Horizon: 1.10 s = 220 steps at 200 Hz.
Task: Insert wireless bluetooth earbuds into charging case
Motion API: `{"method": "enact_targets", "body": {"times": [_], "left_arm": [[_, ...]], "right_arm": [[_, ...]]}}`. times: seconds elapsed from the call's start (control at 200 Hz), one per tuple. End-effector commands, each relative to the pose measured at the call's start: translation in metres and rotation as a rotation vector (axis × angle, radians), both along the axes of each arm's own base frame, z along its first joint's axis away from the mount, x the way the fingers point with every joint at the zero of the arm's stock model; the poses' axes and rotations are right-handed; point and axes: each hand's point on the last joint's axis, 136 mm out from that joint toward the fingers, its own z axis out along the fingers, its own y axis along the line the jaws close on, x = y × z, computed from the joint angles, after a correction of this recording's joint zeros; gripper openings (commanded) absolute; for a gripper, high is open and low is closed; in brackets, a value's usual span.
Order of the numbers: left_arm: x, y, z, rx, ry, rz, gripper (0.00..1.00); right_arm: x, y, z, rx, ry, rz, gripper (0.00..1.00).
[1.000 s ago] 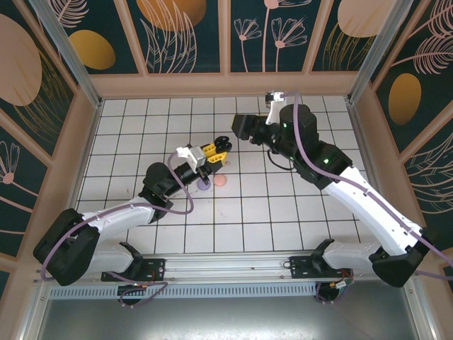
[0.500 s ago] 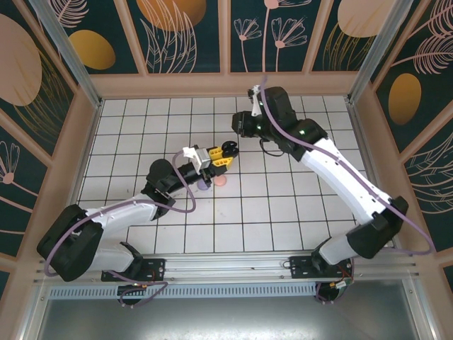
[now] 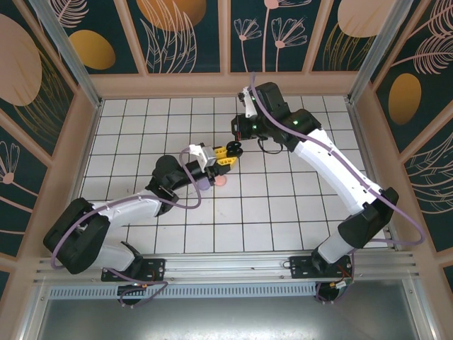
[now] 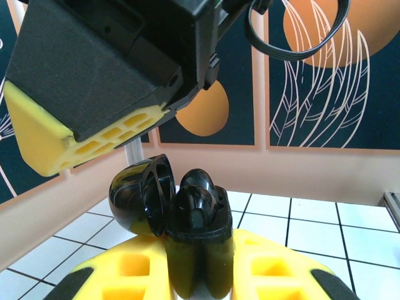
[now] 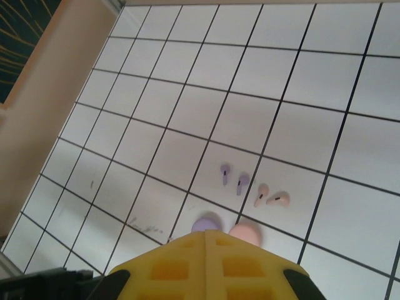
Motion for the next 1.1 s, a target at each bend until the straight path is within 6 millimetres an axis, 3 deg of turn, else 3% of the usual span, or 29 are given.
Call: {"method": "enact_targets", "body": {"times": [0.0,0.315,0.586,0.731,0.926,1.011,1.096], "left_arm": [[-0.001,-0.005,0.016,-0.021,-0.052,-0.024,0.00],[0.010,-0.005,0.017,-0.021,-0.070,0.028,0.00],[0.018,-0.006,0.020,-0.033,-0.071,0.056,0.00],[0.022,-0.008,0.021,-0.038,-0.061,0.059,0.00],[0.025,-0.011,0.011,-0.033,0.000,0.053,0.00],[0.029,-0.012,0.002,-0.027,0.053,0.059,0.00],[0.035,-0.013,-0.010,-0.015,0.131,0.073,0.00]], "right_arm": [[-0.007,0.002,-0.006,-0.018,0.038,0.051,0.04],[-0.028,0.001,-0.024,-0.051,0.105,0.105,0.00],[-0.062,-0.007,-0.023,-0.002,0.135,0.123,0.00],[-0.068,-0.015,-0.014,0.043,0.110,0.091,0.00],[-0.040,-0.063,0.020,0.108,-0.040,-0.173,0.00],[-0.031,-0.088,0.016,0.139,-0.068,-0.279,0.05],[-0.029,-0.104,-0.001,0.142,-0.063,-0.346,0.13]]}}
